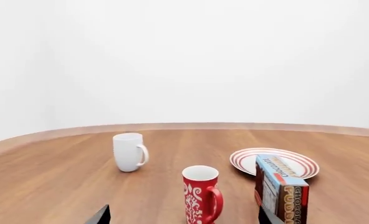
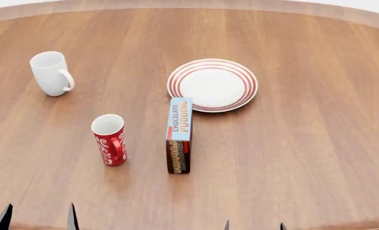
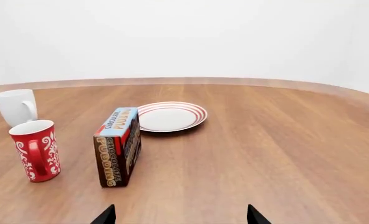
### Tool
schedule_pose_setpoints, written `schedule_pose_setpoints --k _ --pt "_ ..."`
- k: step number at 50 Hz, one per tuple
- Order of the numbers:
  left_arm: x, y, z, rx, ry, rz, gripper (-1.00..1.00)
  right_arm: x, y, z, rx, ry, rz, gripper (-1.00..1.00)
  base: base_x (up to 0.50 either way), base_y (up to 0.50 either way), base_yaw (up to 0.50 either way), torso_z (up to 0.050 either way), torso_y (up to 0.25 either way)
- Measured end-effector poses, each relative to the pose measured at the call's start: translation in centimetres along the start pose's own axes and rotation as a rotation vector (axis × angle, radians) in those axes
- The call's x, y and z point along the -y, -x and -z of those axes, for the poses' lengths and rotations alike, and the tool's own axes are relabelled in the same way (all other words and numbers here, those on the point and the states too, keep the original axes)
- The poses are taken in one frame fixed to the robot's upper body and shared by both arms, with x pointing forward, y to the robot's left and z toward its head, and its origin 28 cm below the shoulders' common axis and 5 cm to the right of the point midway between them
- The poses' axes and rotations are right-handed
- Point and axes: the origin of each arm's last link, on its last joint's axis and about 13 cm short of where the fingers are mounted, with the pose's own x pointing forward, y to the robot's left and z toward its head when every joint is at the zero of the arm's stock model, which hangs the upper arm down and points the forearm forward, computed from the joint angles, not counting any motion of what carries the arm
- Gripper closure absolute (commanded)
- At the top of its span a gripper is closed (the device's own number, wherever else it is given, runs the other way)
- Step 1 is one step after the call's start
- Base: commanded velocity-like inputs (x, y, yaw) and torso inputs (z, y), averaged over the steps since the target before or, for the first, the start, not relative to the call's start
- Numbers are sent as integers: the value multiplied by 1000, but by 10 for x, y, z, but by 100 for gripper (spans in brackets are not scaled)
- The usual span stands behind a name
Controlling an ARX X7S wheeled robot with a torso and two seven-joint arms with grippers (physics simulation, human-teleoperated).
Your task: Pick up the red mug and put it on the plate
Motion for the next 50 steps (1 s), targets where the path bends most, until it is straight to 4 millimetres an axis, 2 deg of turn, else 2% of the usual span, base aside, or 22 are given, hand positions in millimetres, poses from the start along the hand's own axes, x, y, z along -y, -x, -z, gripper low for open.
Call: schedule_pose_setpoints --k 50 --pt "-1 -6 0 351 -75 -12 -100 0 -1 0 0 -2 -3 -100 0 0 0 0 0"
